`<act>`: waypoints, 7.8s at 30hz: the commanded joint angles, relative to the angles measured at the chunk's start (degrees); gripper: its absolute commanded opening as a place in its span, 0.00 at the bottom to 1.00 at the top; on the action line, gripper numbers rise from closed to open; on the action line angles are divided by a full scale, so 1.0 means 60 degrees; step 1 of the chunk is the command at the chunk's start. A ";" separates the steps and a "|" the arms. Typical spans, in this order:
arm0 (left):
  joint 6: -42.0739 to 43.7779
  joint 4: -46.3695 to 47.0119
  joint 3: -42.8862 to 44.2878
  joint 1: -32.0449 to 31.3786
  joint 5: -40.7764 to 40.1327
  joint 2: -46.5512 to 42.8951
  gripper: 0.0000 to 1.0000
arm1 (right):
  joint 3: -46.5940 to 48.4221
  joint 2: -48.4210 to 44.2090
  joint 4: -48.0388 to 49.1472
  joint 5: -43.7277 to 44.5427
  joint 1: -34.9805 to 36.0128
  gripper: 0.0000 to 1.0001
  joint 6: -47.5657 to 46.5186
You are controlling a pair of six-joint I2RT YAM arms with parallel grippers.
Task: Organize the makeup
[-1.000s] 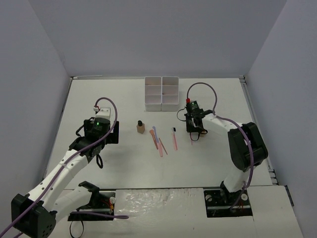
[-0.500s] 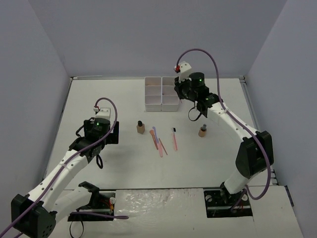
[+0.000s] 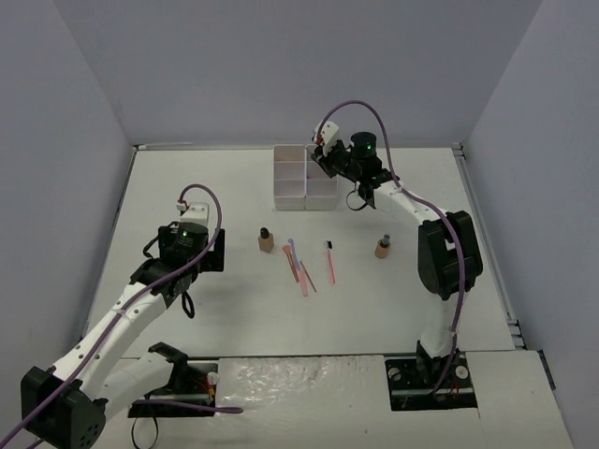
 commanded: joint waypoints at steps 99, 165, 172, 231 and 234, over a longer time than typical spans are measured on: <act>0.0038 0.0331 0.0245 0.0072 -0.0176 -0.0193 0.97 | -0.5186 -0.2164 -0.3964 0.4875 0.2306 0.25 0.7846; 0.0038 0.0327 0.0274 0.0072 -0.0187 -0.0120 0.97 | -0.5158 -0.1990 -0.4227 0.6746 0.2939 0.26 0.9670; 0.0038 0.0316 0.0263 0.0072 -0.0162 -0.0120 0.97 | -0.5251 -0.1870 -0.4267 0.6735 0.2953 0.26 0.9700; -0.0006 0.0287 0.0201 0.0072 -0.0133 -0.0325 0.97 | -0.0219 -0.2087 -0.1061 0.1108 0.0624 0.00 -0.0052; -0.0013 0.0315 0.0179 0.0072 -0.0154 -0.0310 0.97 | 0.0339 -0.1422 -0.0885 0.0168 0.0320 0.00 -0.0590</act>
